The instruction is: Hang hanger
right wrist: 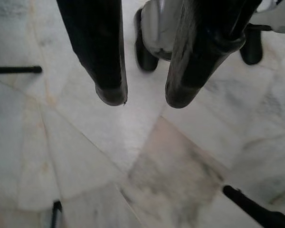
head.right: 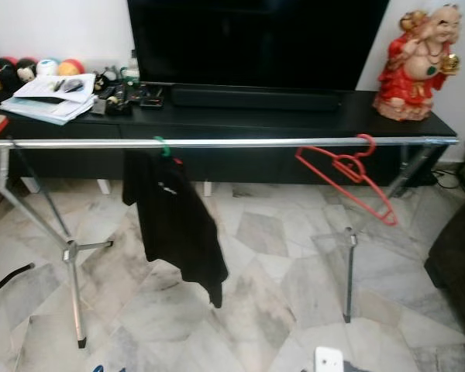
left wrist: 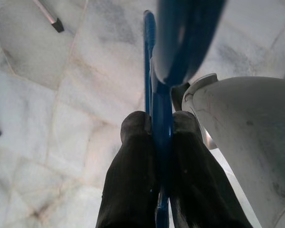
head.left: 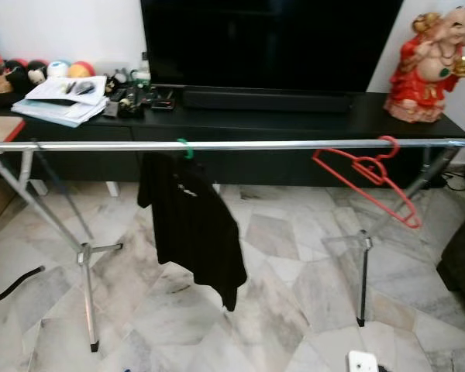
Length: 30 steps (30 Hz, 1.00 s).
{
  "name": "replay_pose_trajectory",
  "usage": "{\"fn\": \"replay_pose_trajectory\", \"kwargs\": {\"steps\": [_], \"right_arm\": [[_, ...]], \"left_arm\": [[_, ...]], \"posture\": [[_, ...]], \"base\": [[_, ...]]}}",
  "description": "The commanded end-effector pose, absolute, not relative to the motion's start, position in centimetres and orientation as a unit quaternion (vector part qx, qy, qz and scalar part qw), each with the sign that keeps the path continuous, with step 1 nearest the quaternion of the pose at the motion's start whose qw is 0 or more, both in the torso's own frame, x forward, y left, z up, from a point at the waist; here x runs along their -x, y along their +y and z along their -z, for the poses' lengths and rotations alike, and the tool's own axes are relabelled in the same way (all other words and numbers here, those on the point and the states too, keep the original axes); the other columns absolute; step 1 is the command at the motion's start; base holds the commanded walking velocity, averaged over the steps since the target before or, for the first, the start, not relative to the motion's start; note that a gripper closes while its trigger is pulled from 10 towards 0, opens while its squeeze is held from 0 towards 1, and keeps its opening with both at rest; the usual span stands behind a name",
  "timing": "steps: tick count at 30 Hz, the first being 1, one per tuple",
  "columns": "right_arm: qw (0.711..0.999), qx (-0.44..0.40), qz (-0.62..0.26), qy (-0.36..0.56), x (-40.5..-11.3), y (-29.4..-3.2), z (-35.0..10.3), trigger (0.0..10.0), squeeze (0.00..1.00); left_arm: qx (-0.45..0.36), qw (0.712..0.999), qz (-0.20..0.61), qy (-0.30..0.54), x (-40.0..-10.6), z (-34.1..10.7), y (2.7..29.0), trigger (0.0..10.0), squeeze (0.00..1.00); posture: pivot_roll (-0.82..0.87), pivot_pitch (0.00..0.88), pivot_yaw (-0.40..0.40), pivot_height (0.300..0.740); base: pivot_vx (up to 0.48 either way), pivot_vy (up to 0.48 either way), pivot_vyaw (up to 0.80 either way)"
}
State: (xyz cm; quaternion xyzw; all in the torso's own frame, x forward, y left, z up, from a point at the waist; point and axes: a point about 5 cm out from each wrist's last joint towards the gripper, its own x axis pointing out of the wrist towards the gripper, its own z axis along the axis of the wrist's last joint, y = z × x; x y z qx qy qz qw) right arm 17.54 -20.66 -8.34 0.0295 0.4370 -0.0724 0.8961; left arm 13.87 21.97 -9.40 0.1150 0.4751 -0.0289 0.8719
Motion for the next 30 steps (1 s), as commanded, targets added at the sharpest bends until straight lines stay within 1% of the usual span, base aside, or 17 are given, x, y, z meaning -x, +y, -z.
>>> {"fn": "replay_pose_trajectory", "kwargs": {"steps": [1,3,6,8,12,14,15,16,18,20,22,23,24,25,28,30], "right_arm": [[0.892,-0.023,0.080,0.445,-17.0,-21.3,8.5,10.0,0.00],[0.891,-0.023,0.082,0.446,-16.7,-21.6,8.5,10.0,0.00],[0.889,-0.022,0.090,0.448,-16.0,-23.2,8.5,10.0,0.00],[0.888,-0.021,0.092,0.450,-15.6,-23.5,8.5,10.0,0.00],[0.886,-0.020,0.092,0.454,-15.1,-23.6,8.7,10.0,0.00],[0.885,-0.021,0.090,0.455,-14.9,-23.1,8.9,10.0,0.00],[0.885,-0.022,0.086,0.456,-14.9,-22.3,9.1,10.0,0.00],[0.885,-0.022,0.086,0.456,-14.9,-22.3,9.1,10.0,0.00],[0.886,-0.024,0.081,0.456,-15.1,-21.5,9.2,10.0,0.00],[0.887,-0.025,0.075,0.455,-15.5,-20.3,9.2,10.0,0.00],[0.887,-0.025,0.073,0.455,-15.7,-19.9,9.2,10.0,0.00],[0.888,-0.025,0.071,0.454,-15.9,-19.6,9.2,10.0,0.00],[0.888,-0.025,0.070,0.454,-16.0,-19.5,9.2,10.0,0.00],[0.888,-0.025,0.070,0.454,-16.0,-19.5,9.2,10.0,0.00],[0.889,-0.025,0.072,0.452,-16.2,-19.7,9.1,10.0,0.00],[0.890,-0.025,0.073,0.450,-16.3,-19.9,9.0,10.0,0.00]], "left_arm": [[-0.104,0.863,0.047,0.493,-12.9,10.0,20.8,10.0,0.00],[-0.104,0.863,0.047,0.493,-12.9,10.0,20.8,10.0,0.00],[-0.104,0.863,0.047,0.493,-12.9,10.0,20.7,10.0,0.00],[-0.104,0.863,0.047,0.493,-12.9,10.0,20.7,10.0,0.00],[-0.105,0.863,0.048,0.492,-12.9,10.0,20.7,10.0,0.00],[-0.108,0.865,0.050,0.488,-13.1,10.0,20.6,10.0,0.00],[-0.115,0.871,0.049,0.476,-13.6,9.7,20.7,10.0,0.00],[-0.115,0.871,0.049,0.476,-13.6,9.7,20.7,10.0,0.00],[-0.119,0.881,0.045,0.455,-14.5,9.3,20.7,10.0,0.00],[-0.128,0.897,0.036,0.423,-16.1,8.5,21.0,10.0,0.00],[-0.132,0.904,0.031,0.405,-16.9,8.1,21.1,10.0,0.00],[-0.139,0.914,0.029,0.380,-18.1,7.4,21.3,10.0,0.00],[-0.143,0.925,0.028,0.352,-19.0,6.7,21.3,10.0,0.00],[-0.143,0.925,0.028,0.352,-19.0,6.7,21.3,10.0,0.00],[-0.142,0.942,0.025,0.301,-20.4,5.5,21.2,10.0,0.00],[-0.142,0.947,0.025,0.287,-20.7,5.2,21.2,10.0,0.00]], "posture": [[-0.07,0.107,-0.011,0.740],[-0.07,0.109,-0.010,0.740],[-0.07,0.109,-0.012,0.740],[-0.07,0.110,-0.012,0.740],[-0.07,0.109,-0.013,0.740],[-0.07,0.110,-0.013,0.740],[-0.07,0.110,-0.014,0.740],[-0.07,0.110,-0.014,0.740],[-0.07,0.110,-0.015,0.740],[-0.07,0.111,-0.016,0.740],[-0.07,0.110,-0.016,0.740],[-0.07,0.111,-0.015,0.740],[-0.07,0.111,-0.014,0.740],[-0.07,0.111,-0.014,0.740],[-0.07,0.111,-0.015,0.740],[-0.07,0.111,-0.015,0.740]], "base": [[0.000,-0.450,0.00],[0.000,-0.450,0.00],[0.000,-0.450,0.00],[0.000,-0.454,0.00],[0.000,-0.451,0.00],[0.000,-0.435,0.00],[0.000,0.000,0.00],[0.000,0.000,0.00],[0.000,0.000,0.00],[0.000,0.000,0.00],[0.000,0.000,0.00],[0.000,0.000,0.00],[0.000,0.000,0.00],[0.000,0.000,0.00],[0.000,0.000,0.00],[0.000,0.000,0.00]]}}
